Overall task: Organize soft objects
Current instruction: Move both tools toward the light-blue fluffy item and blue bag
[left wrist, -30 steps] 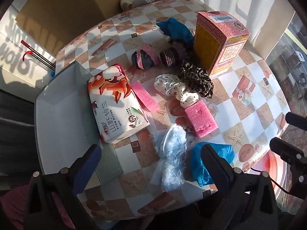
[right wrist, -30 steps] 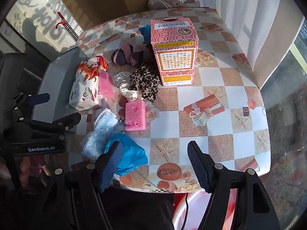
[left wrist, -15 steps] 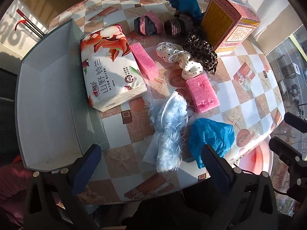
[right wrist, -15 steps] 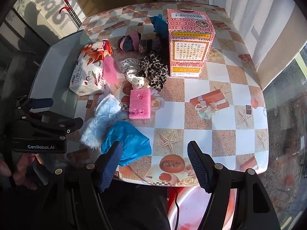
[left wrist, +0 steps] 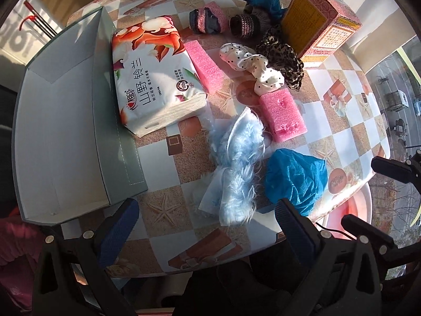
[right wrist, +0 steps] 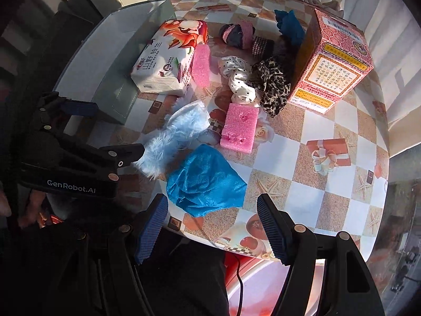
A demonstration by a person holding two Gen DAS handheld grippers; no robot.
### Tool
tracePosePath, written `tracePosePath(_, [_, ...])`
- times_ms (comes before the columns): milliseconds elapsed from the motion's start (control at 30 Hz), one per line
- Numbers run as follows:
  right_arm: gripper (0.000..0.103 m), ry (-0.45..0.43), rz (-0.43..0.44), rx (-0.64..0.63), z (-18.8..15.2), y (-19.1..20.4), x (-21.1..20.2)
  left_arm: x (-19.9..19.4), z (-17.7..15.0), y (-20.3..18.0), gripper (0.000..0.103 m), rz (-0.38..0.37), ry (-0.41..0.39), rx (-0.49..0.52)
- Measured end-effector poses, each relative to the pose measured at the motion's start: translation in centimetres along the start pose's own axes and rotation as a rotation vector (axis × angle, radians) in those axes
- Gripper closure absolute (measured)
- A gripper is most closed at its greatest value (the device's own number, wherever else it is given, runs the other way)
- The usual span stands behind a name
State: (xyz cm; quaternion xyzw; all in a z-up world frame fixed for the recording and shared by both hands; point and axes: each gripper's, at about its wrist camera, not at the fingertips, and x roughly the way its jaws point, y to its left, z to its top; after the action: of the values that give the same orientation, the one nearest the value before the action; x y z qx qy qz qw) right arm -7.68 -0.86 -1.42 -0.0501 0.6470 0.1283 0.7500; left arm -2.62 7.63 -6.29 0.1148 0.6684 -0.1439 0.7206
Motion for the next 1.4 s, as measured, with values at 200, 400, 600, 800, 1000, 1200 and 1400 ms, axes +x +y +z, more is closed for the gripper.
tracePosePath(200, [0.031, -0.055, -0.038, -0.017, 2.2, -1.1, -1.5, -1.4, 2.3, 0.7, 0.000, -0.010, -0.038, -0.023])
tracePosePath(400, [0.031, -0.179, -0.124, 0.022, 4.6, -3.3, -4.2, -4.4, 4.7, 0.0, 0.000, 0.023, -0.160, 0.018])
tracePosePath(600, [0.031, -0.283, -0.184, 0.086, 6.2, -5.3, -6.6, -6.4, 6.6, -1.4, 0.000, 0.063, -0.257, 0.084])
tracePosePath(800, [0.031, -0.356, -0.238, 0.175, 7.1, -7.4, -8.5, -7.6, 7.9, -0.9, 0.000, 0.055, -0.309, 0.061])
tracePosePath(1000, [0.031, -0.371, -0.226, 0.135, 7.6, -6.1, -8.8, -7.8, 7.7, -0.2, 0.000, 0.045, -0.323, 0.037])
tracePosePath(1200, [0.031, -0.289, -0.158, 0.044, 7.2, -3.0, -6.7, -6.6, 6.2, 0.6, 0.000, 0.016, -0.267, 0.020])
tracePosePath(1400, [0.031, -0.110, -0.100, 0.030, 5.1, -1.3, -2.7, -3.6, 3.4, 0.1, 0.001, -0.011, -0.146, 0.069])
